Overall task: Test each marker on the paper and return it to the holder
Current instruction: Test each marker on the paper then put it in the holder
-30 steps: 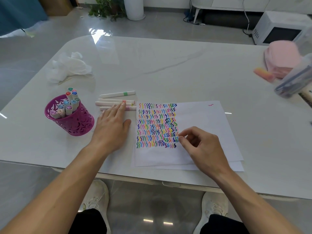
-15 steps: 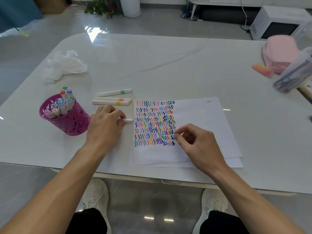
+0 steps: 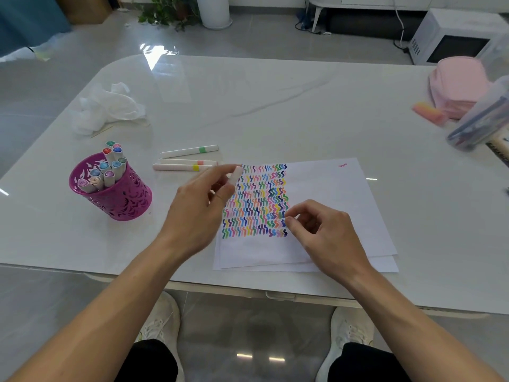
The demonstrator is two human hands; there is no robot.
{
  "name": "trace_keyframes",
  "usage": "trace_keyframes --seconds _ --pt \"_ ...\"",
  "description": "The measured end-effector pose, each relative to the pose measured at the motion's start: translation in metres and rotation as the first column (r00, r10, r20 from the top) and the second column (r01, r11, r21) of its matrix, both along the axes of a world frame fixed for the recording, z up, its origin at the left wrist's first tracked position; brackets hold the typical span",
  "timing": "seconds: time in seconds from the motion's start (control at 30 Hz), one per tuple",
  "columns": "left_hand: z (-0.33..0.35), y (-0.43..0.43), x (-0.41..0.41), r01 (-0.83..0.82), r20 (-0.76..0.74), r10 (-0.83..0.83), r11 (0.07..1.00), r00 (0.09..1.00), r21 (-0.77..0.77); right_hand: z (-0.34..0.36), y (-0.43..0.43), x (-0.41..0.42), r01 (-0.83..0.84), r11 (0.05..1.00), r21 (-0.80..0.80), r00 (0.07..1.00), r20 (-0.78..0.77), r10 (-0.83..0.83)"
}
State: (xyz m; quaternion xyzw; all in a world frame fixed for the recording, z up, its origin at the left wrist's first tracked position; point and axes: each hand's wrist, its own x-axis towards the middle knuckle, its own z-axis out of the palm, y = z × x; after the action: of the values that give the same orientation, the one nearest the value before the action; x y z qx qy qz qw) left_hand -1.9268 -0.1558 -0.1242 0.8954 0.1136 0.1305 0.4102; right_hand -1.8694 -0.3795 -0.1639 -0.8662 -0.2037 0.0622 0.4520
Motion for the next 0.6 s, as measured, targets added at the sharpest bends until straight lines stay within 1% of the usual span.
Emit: trace_keyframes --seconds 0.13,0.27,0.4,0.5,0.6 --pt "0.0 -0.016 -0.003 0.041 -0.027 -0.048 0.976 0.998 -0.215 0.002 0.001 -0.001 -0.019 1.0 0.024 1.0 -0.008 0.019" --pt "-0.002 -0.026 -0.005 0.077 -0.035 -0.101 0.905 0.994 -0.418 0.005 0.002 -0.004 -0.096 0.993 0.061 0.995 -0.023 0.098" --pt "-0.002 -0.035 -0.005 0.144 -0.048 -0.198 0.839 0.979 -0.525 0.008 0.005 -0.007 -0.141 0.985 0.102 0.989 -0.031 0.145" --pt "0.0 -0.039 -0.006 0.114 -0.047 -0.176 0.797 0.983 -0.593 0.009 0.004 -0.008 -0.167 0.978 0.123 0.981 -0.077 0.177" --pt "0.001 -0.039 -0.005 0.079 -0.073 -0.166 0.755 0.983 -0.651 0.01 0.003 -0.009 -0.203 0.974 0.099 0.973 -0.095 0.212"
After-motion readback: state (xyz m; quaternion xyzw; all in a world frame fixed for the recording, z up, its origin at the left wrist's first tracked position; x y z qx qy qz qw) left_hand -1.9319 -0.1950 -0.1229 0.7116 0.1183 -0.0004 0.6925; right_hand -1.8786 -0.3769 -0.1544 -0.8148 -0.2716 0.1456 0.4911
